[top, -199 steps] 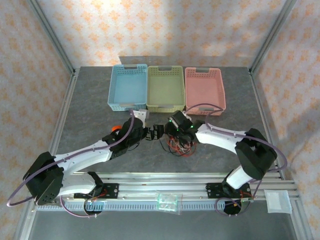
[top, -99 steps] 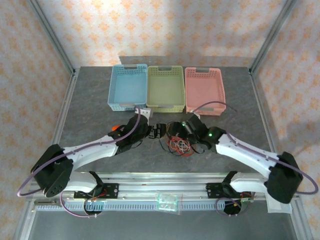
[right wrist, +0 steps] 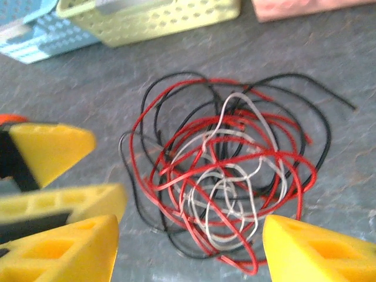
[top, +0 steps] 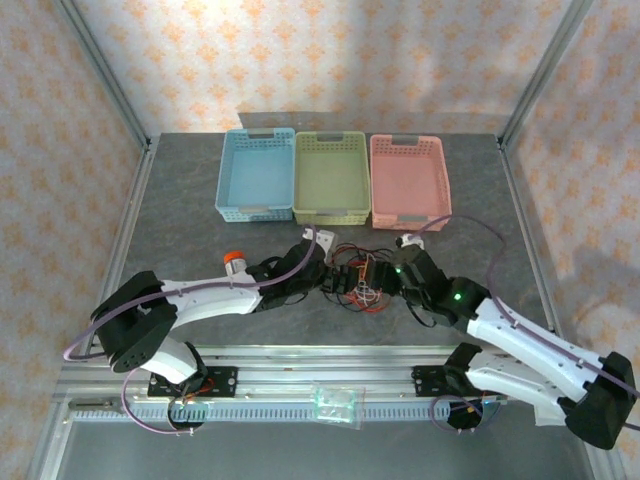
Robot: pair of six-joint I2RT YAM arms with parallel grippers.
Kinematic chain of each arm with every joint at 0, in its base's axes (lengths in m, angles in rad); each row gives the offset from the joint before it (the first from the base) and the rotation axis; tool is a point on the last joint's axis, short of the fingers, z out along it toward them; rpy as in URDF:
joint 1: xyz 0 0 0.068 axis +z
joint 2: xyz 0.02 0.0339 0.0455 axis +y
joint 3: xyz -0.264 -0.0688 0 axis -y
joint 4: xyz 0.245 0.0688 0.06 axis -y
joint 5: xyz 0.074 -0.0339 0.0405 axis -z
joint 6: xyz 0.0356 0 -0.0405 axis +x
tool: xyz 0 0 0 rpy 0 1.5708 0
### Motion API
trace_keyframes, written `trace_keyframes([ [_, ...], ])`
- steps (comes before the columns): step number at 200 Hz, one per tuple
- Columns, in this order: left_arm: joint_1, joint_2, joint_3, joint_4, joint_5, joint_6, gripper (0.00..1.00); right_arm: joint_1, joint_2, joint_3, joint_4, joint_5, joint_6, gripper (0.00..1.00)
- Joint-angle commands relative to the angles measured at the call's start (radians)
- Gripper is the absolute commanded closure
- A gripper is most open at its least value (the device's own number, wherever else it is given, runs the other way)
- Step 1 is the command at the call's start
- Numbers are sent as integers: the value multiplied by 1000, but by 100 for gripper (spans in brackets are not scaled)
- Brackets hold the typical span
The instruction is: Untangle the cables
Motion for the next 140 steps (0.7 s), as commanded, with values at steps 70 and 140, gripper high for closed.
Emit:
trace_keyframes([
  [70,1,24,-13,168,45,-46,1,-7,207,-49,11,-9,-3,51],
  [140,2,-2,-55,140,-15,-95,1,-9,312,-78,175,11,-52,64],
])
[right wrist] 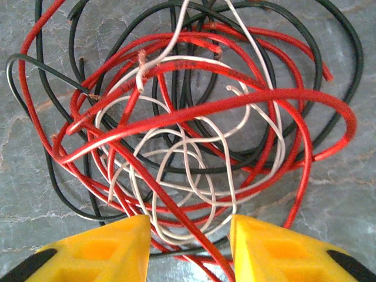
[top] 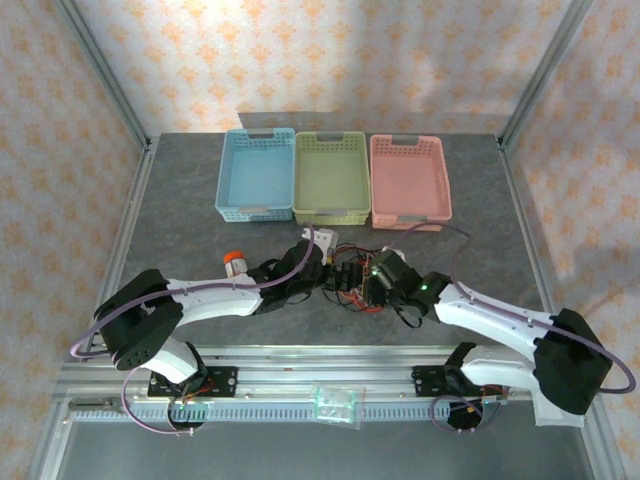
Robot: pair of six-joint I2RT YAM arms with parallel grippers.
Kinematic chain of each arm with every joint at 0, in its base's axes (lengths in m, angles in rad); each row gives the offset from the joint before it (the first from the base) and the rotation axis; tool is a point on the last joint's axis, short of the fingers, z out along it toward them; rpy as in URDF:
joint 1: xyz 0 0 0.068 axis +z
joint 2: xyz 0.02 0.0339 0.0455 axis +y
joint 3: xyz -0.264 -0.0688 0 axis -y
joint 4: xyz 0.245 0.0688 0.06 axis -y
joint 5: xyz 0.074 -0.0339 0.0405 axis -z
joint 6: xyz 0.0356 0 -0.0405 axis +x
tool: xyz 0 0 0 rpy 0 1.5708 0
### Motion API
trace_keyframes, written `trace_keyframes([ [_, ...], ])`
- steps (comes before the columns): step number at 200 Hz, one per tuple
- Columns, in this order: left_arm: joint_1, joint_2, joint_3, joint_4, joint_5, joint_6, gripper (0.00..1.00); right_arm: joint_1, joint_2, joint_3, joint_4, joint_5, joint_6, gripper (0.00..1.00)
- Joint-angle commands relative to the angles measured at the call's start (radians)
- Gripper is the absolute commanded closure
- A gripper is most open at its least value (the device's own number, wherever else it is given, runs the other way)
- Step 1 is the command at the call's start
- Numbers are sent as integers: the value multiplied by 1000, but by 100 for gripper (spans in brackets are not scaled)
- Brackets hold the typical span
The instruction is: Untangle the cables
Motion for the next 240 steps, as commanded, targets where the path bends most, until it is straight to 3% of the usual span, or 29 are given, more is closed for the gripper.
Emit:
trace_keyframes([
  [1,2,-15,-14,-4,-48,-30,1,-5,14,-21,71,53,-26,64],
  [26,7,-34,-30,-11,-76,-38,1,-6,44,-13,66,73,-38,68],
  [78,19,-62,-68,-13,-106,-38,1,-5,34,43,56,50,-85,100],
  [115,55,-172,-137,-73,-258,-90,0,-6,21,108,142,-73,-183,100],
  [150,172,-352,-258,-52,-212,-88,0,21,159,241,175,-158,-254,100],
  [177,191,-420,-248,-103,-188,-4,0,37,199,279,216,-172,-260,100],
  [202,192,-401,-240,-85,-107,63,0,36,173,273,203,-63,-232,100],
  [240,192,-289,-216,-26,-40,95,0,29,100,243,203,-39,-276,100],
])
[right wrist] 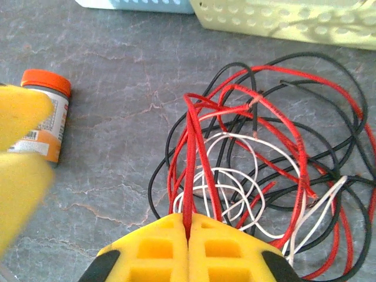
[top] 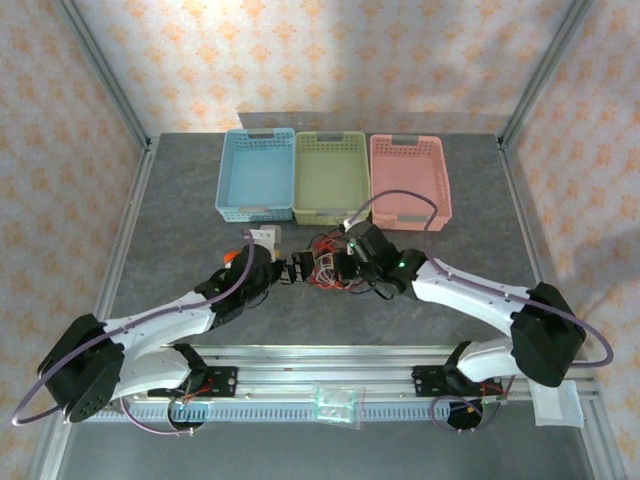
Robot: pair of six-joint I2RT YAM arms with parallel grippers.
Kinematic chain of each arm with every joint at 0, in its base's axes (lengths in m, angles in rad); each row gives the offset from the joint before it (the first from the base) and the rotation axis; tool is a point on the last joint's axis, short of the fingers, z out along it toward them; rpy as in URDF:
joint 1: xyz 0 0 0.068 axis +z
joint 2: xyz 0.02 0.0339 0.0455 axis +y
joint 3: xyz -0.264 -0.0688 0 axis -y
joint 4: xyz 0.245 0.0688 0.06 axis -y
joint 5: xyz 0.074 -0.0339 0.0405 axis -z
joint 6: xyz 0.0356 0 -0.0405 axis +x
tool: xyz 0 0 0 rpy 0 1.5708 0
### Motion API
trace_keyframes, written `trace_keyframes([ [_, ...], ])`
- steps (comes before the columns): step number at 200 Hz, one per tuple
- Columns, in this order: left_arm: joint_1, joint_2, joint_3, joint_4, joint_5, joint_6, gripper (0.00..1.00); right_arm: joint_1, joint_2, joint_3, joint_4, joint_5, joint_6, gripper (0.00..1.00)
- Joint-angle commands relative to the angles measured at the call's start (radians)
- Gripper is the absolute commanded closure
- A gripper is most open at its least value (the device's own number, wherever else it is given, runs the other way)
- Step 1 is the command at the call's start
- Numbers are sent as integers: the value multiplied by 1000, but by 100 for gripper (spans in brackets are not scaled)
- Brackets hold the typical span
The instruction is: Untangle the cables
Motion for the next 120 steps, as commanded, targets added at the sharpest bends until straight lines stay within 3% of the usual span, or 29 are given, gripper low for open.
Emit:
trace_keyframes([
  [1,4,65,38,41,62,51,0,-6,-72,-12,17,52,-37,100],
  [33,3,167,97,61,92,56,1,-58,-79,-26,19,-27,-67,100],
  [59,3,221,125,80,99,54,1,-137,-94,-85,98,-174,-44,100],
  [120,2,348,196,107,110,2,0,-142,-177,-99,117,-224,-104,100],
])
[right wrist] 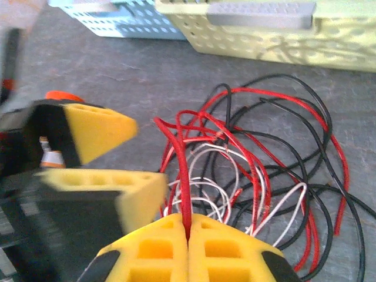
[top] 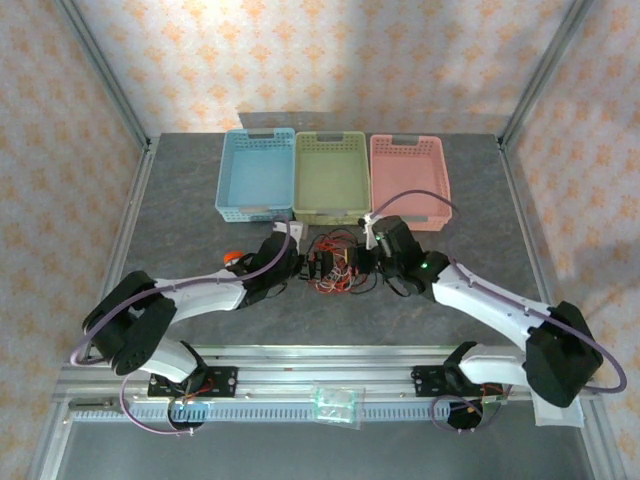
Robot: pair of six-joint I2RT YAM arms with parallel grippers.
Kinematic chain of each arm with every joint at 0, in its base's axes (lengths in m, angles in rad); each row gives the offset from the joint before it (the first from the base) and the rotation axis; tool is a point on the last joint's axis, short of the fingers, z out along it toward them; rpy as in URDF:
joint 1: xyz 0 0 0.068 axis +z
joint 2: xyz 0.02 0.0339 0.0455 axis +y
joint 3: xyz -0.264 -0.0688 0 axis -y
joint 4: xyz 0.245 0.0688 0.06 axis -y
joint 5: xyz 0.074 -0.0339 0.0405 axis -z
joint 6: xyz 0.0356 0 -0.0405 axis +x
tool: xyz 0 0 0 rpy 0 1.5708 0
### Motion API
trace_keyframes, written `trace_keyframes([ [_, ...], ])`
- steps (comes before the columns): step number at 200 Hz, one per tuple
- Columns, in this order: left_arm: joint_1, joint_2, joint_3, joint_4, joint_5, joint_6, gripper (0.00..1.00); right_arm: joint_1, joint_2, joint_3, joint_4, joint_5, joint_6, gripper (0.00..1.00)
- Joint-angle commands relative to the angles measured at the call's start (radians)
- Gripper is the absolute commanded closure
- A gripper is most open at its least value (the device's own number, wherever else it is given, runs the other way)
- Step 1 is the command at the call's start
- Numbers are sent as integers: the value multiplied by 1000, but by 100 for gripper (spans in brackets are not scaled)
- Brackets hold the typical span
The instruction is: Untangle the cables
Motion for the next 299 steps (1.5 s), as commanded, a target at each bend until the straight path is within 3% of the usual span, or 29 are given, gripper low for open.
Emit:
trace_keyframes([
  [1,2,28,33,57,10,-33,1,1,-50,0,48,-57,-46,100],
  [58,2,66,6,235,42,-167,1,1,-53,-3,45,-89,-49,100],
  [85,-3,117,63,139,-15,-176,1,1,-75,9,45,-93,-40,100],
  [124,-21,165,131,-16,-204,-175,1,1,-131,51,5,-86,-32,100],
  [155,-22,217,177,-57,-225,-162,1,1,-173,96,-28,-82,-30,100],
  [272,-21,241,101,-60,-221,-212,0,1,-298,281,-125,156,-82,100],
  [299,-21,241,88,-58,-217,-218,0,1,-324,292,-109,276,-82,100],
])
